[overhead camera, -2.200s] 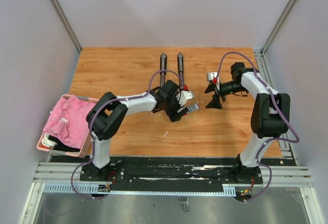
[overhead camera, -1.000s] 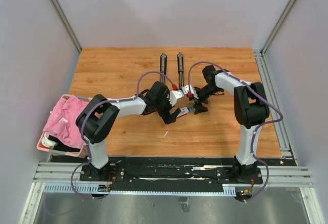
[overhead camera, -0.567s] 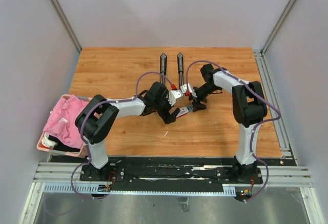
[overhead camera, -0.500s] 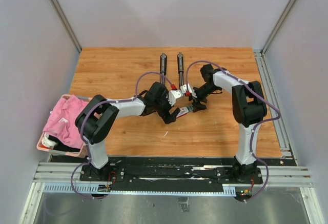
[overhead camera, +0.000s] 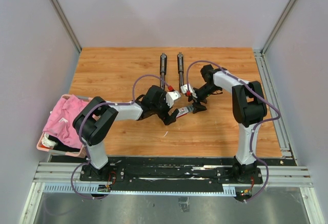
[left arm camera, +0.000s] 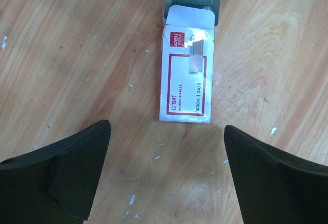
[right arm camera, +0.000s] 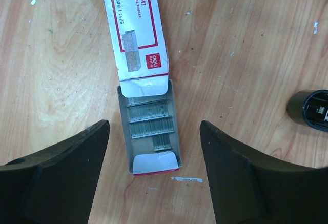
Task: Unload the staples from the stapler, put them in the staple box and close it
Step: Close the staple box at the center of the board.
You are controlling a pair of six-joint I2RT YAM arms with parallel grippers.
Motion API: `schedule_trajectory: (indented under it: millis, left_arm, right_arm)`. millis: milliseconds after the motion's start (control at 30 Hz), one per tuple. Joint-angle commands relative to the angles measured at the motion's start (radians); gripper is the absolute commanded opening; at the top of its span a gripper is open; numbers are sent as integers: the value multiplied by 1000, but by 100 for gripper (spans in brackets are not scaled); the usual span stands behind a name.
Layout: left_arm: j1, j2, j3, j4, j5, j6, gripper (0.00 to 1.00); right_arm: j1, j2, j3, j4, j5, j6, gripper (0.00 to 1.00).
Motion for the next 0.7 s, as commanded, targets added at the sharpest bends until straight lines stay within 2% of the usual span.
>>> schedule_trajectory:
  millis: [0,267,567,667]
  left_arm:
    - [2,0,-38,-32,-3,-29,97]
    - [2,2,-42,-19,11,-21,95]
    - [2,13,-35,-14,21,-25,93]
    - [2,21,-28,-14,20,-27,93]
  right_arm:
    - [-9,19,30,-41,-21,-20,73]
    - [-7,48,49,-41,-19,2,70]
    - [-5,65,76,-75,-26,-2,56]
    - [-5,69,85,-93,-29,-10,55]
